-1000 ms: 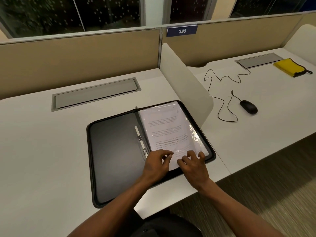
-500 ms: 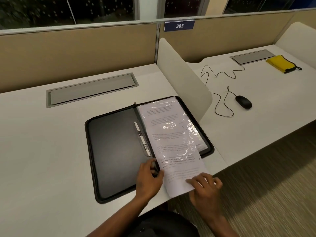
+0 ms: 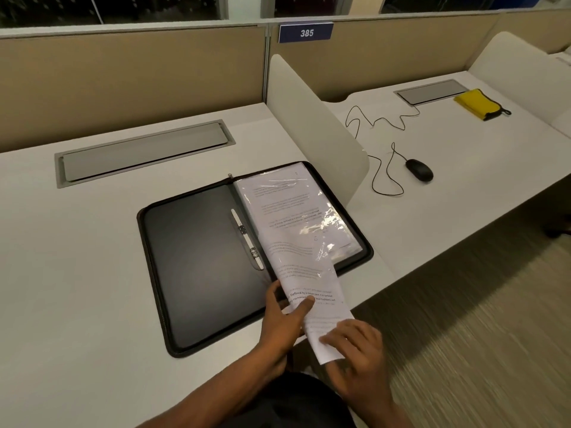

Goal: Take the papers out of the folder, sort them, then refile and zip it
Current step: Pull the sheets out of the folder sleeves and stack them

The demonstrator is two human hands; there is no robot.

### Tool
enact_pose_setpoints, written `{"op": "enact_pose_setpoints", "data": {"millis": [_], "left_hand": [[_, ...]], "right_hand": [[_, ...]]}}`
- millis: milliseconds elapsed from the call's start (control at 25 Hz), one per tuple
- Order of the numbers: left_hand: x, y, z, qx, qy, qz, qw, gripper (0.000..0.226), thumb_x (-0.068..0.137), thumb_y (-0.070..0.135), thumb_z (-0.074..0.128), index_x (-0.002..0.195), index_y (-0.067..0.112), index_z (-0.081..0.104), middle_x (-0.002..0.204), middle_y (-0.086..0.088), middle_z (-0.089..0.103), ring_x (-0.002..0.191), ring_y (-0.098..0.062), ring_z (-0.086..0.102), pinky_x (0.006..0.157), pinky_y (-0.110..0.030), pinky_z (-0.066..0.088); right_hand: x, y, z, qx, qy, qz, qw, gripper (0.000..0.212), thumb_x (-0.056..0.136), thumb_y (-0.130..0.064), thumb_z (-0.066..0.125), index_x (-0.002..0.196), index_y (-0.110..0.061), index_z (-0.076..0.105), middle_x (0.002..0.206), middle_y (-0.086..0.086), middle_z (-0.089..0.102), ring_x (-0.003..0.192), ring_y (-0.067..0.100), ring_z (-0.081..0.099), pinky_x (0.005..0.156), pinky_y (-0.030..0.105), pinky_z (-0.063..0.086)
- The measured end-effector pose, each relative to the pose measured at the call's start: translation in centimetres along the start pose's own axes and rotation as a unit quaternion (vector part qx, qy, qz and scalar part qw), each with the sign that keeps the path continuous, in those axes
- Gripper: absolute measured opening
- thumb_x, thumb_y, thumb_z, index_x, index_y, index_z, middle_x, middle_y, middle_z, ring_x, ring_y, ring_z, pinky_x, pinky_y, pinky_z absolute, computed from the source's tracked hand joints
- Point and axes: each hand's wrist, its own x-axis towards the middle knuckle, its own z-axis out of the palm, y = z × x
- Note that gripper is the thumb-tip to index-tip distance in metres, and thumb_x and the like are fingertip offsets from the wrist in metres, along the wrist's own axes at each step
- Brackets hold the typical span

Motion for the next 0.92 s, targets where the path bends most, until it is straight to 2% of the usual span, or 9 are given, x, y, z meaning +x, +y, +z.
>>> {"op": "enact_pose_setpoints", "data": {"millis": [120,200,240,360,480,600,720,800,920], "left_hand": [[-0.2,-0.2,-0.3,-0.043,-0.021,-0.035,0.998,0.066,0.087,0.012,0.074,0.136,0.035,0.036,0.120,-0.004,0.064,0.101,-0.023,0.070,0.075,-0.040,0.062],[-0.7,-0.8,-0.5,-0.037,-0.028,-0.054,0.997,0.063,0.085,0.008,0.075,0.133,0.029,0.041,0.121,-0.007,0.066,0.102,-0.027,0.070,0.079,-0.045,0.062],[-0.9,-1.1,-0.6,-0.042,-0.041,-0.062,0.996,0.060,0.084,0.006,0.076,0.132,0.026,0.045,0.121,-0.008,0.068,0.102,-0.027,0.071,0.081,-0.047,0.061],[-2.2,-1.2,-0.7,-0.037,-0.127,-0.091,0.987,0.059,0.080,0.011,0.080,0.130,0.023,0.051,0.116,-0.006,0.072,0.102,-0.026,0.072,0.085,-0.050,0.059],[-3.6,-1.3,-0.2,0.051,-0.191,-0.112,0.974,0.074,0.070,0.037,0.089,0.132,0.029,0.049,0.118,0.001,0.071,0.103,-0.021,0.071,0.089,-0.047,0.059],[-4.1,-0.9,-0.8,0.058,-0.230,-0.141,0.961,0.084,0.065,0.060,0.086,0.133,0.030,0.048,0.121,0.002,0.070,0.106,-0.023,0.071,0.093,-0.049,0.056],[-4.3,0.2,-2.2,-0.009,-0.226,-0.180,0.957,0.066,0.079,0.064,0.071,0.130,0.023,0.059,0.117,-0.005,0.073,0.109,-0.025,0.069,0.098,-0.046,0.053],[-4.2,0.8,-3.6,-0.045,-0.197,-0.209,0.957,0.060,0.080,0.055,0.073,0.125,0.015,0.065,0.114,-0.011,0.073,0.104,-0.027,0.070,0.091,-0.042,0.056],[-4.6,2.6,-6.0,-0.107,-0.230,-0.234,0.938,0.059,0.080,0.024,0.082,0.131,0.008,0.056,0.122,-0.020,0.068,0.111,-0.036,0.066,0.097,-0.050,0.052]], "right_hand": [[0.4,-1.1,-2.9,0.077,-0.130,0.003,0.989,0.046,0.067,-0.043,0.087,0.109,-0.039,0.068,0.120,-0.020,0.064,0.124,0.007,0.051,0.098,0.036,0.045],[1.3,-0.7,-5.6,0.169,-0.240,0.075,0.953,0.054,0.072,-0.056,0.081,0.123,-0.046,0.063,0.140,-0.025,0.050,0.137,0.005,0.041,0.106,0.033,0.038],[2.0,-0.5,-6.6,0.218,-0.253,0.128,0.934,0.058,0.074,-0.061,0.076,0.128,-0.048,0.059,0.145,-0.026,0.045,0.138,0.002,0.038,0.108,0.032,0.037],[3.7,1.0,-6.5,0.271,-0.169,0.367,0.874,0.070,0.079,-0.066,0.069,0.142,-0.046,0.045,0.143,-0.019,0.046,0.128,0.007,0.049,0.105,0.037,0.044],[3.6,1.6,-4.6,0.312,-0.192,0.508,0.780,0.081,0.080,-0.037,0.081,0.148,-0.030,0.038,0.124,0.004,0.067,0.104,0.021,0.068,0.081,0.038,0.058],[2.3,1.2,-5.1,0.378,-0.158,0.544,0.733,0.069,0.078,-0.008,0.081,0.140,-0.016,0.052,0.104,0.018,0.074,0.090,0.034,0.075,0.075,0.048,0.060],[1.4,-0.6,-7.5,0.433,-0.124,0.532,0.717,0.072,0.063,-0.016,0.093,0.127,-0.003,0.062,0.106,0.024,0.073,0.093,0.044,0.072,0.081,0.054,0.061],[1.0,-1.5,-9.4,0.454,-0.095,0.523,0.715,0.091,0.042,-0.028,0.103,0.119,0.002,0.065,0.108,0.029,0.072,0.096,0.049,0.070,0.087,0.062,0.056],[1.7,-3.3,-12.2,0.481,-0.089,0.502,0.713,0.077,0.052,-0.014,0.098,0.119,0.001,0.062,0.111,0.030,0.070,0.098,0.055,0.067,0.089,0.074,0.048]]}}
